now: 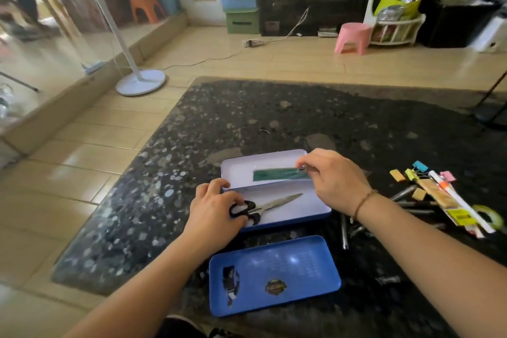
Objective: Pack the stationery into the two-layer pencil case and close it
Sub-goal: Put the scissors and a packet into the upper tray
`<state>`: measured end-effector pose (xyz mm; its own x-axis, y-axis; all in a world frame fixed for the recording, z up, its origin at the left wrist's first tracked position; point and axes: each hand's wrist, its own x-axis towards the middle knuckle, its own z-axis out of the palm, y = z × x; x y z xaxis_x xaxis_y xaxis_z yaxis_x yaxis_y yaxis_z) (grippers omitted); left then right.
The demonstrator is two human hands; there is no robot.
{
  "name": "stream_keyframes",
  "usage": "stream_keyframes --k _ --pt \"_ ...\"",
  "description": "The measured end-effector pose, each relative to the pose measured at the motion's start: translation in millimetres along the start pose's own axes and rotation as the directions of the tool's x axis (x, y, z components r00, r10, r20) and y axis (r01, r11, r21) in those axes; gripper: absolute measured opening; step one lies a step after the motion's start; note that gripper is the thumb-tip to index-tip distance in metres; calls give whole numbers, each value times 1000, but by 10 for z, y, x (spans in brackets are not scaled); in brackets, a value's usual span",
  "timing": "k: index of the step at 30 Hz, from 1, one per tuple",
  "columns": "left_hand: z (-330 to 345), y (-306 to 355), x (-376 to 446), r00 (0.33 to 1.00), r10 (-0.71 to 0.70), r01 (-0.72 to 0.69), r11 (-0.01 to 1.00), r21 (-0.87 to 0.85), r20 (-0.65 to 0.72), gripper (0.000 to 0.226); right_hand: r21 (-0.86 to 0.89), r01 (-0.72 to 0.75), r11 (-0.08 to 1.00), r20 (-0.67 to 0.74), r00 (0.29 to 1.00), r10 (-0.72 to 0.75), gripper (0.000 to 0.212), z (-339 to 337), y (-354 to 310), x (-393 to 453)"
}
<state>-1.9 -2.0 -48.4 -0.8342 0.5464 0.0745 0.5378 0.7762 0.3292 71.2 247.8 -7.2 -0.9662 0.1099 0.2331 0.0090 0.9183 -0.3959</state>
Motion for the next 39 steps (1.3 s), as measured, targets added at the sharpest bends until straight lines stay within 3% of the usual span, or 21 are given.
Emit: stream_keyframes --k 4,7,14,20,25,29,32,33,36,39 --pt "-4 15 84 993 -54 41 992 123 103 54 -12 -64 998 -19 998 64 27 168 -107 108" --pt "4 40 136 985 -78 65 994 87 155 54 33 -109 993 -62 992 111 24 238 -142 112" --pt "-18 1 -11 999 -27 23 994 -106 -32 51 -1 -118 993 19 993 118 21 392 -184 180" --pt "-59 -34 -24 999 -36 32 994 -101 -32 51 104 29 994 102 994 -39 21 559 -346 207" --pt "-61 -63 -35 1000 -25 23 995 -97 -15 47 -90 80 993 -39 996 -84 14 615 -295 153" --pt "-71 -73 -9 1000 -15 15 991 -132 4 33 -254 -56 966 -101 994 32 40 554 -206 105" --pt "-67 -107 16 1000 -3 -2 986 -165 -27 18 -168 -161 972 -351 932 93 35 391 8 -22" --pt "-63 -121 33 999 -10 1 982 -188 -44 17 -75 -210 975 -358 918 171 33 328 97 -75" --pt "-77 -134 118 993 -115 107 938 -330 -5 14 131 -373 918 -79 920 385 32 223 267 -205" --pt "-67 -130 217 976 -213 217 905 -367 52 15 119 -399 909 -16 915 403 24 234 252 -258"
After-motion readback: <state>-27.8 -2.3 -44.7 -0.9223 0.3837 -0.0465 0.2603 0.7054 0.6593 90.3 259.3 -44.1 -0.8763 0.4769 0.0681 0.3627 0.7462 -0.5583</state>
